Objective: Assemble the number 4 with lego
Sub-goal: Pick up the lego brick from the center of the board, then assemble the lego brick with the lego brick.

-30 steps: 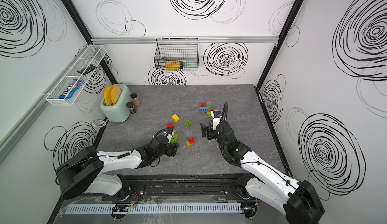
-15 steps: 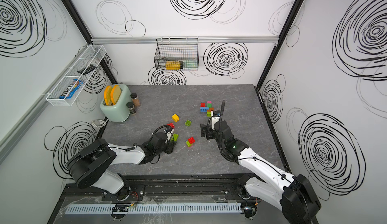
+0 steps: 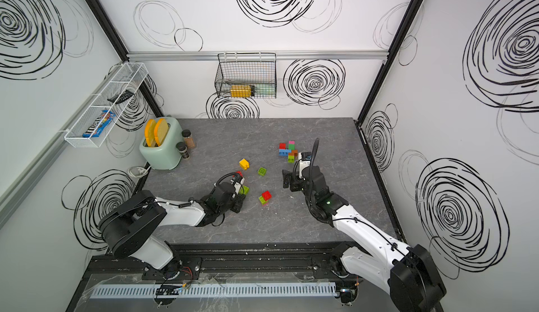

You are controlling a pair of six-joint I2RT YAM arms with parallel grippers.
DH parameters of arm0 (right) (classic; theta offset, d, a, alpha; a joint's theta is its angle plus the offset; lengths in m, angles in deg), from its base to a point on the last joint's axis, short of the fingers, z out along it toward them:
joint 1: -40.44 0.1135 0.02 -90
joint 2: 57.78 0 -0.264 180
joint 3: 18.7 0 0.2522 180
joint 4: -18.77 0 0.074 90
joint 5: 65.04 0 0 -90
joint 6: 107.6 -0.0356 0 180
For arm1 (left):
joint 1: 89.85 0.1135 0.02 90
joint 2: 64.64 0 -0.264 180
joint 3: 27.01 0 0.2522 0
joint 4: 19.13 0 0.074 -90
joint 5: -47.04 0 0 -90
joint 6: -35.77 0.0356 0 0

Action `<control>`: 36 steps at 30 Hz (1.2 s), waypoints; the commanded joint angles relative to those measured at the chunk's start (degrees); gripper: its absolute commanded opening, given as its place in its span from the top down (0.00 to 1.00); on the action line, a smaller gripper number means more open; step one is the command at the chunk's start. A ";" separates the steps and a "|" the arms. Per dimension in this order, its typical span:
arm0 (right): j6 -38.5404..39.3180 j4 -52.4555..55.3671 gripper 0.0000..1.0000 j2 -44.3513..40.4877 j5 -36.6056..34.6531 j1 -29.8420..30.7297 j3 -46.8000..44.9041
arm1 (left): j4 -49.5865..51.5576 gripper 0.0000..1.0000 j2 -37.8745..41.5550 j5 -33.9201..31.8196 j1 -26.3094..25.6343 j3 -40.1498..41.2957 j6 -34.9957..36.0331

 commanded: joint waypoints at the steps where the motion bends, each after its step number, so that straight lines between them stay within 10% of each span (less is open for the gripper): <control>1: -0.94 -0.07 0.02 0.58 1.35 -0.79 1.13 | 3.93 0.78 -2.27 -1.44 -1.25 -0.86 0.36; 7: -1.55 0.58 0.03 1.85 8.50 -3.08 1.30 | 4.01 1.00 1.96 -2.59 -1.52 0.35 0.18; 24: 0.44 3.38 0.03 5.85 22.62 -6.13 3.28 | -18.78 1.00 24.09 7.06 0.06 9.14 11.84; 36: 5.92 5.94 0.00 8.45 30.94 -8.36 4.19 | -6.39 1.00 28.28 13.57 1.17 6.91 14.23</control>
